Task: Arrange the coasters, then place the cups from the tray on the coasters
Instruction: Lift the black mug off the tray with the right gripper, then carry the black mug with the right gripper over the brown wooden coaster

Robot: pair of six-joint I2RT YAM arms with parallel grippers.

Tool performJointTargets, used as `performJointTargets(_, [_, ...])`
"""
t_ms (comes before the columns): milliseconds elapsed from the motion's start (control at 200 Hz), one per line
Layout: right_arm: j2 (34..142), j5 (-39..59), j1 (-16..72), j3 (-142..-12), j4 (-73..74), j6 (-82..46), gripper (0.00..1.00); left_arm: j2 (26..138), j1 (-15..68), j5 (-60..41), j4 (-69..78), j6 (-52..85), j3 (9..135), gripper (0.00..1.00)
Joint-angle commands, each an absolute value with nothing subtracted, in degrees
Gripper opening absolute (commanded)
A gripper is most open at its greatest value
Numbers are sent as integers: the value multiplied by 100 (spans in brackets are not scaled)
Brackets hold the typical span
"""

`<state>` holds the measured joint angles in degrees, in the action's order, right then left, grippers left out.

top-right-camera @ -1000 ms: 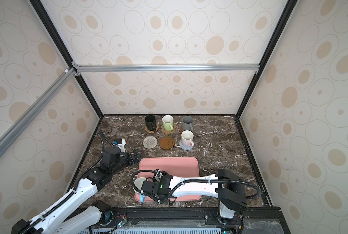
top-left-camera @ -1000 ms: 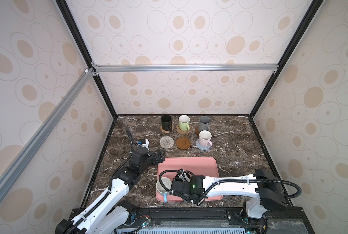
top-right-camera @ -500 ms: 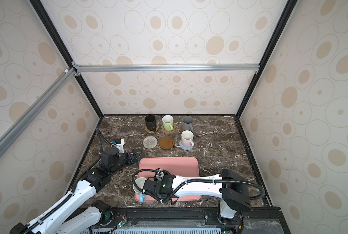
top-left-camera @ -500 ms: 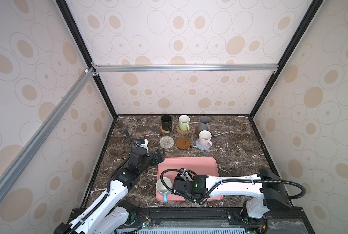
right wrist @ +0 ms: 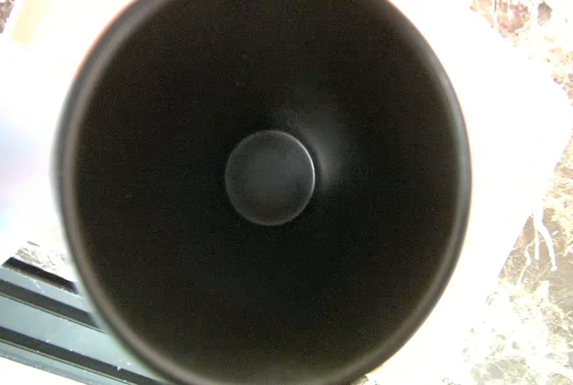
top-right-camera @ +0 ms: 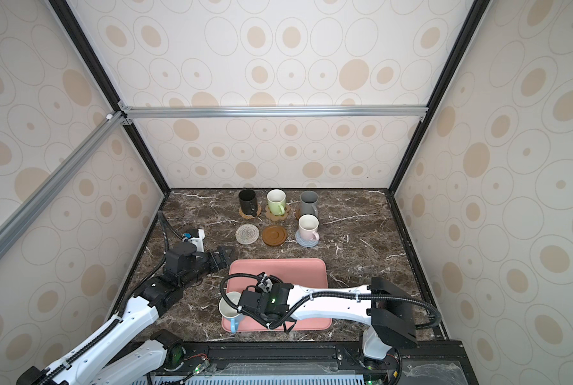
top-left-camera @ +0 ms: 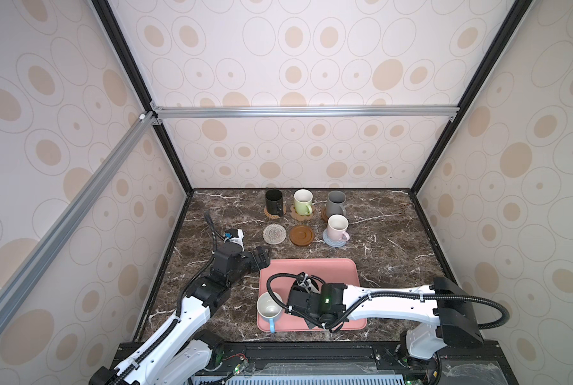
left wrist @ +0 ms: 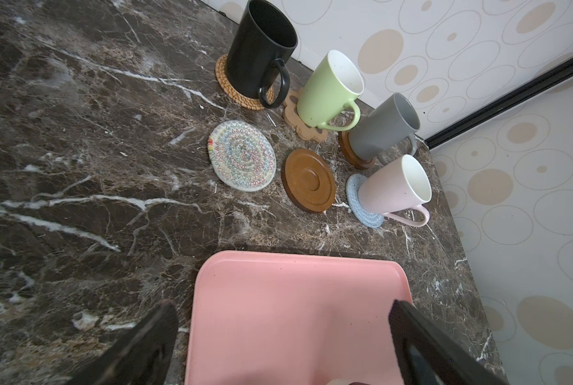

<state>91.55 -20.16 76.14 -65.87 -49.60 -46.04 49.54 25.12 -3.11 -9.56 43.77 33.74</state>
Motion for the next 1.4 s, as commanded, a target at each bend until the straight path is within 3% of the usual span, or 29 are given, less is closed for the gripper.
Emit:
performJointTargets(0, [8817,-2293,7448,-6711,-4951,-4443,13,4897,2463,-218,-1004,4445,3400,100])
performJointTargets(620, [9093,-1657,5563,-7689,-4549,-2391,13,4711,2459,-233,-1048,4506,3391,100])
performJointTargets(1396, [11010,-959,4212,-9930,-4608,-941,13,4134,2452,-141,-1335,4585,3298,100])
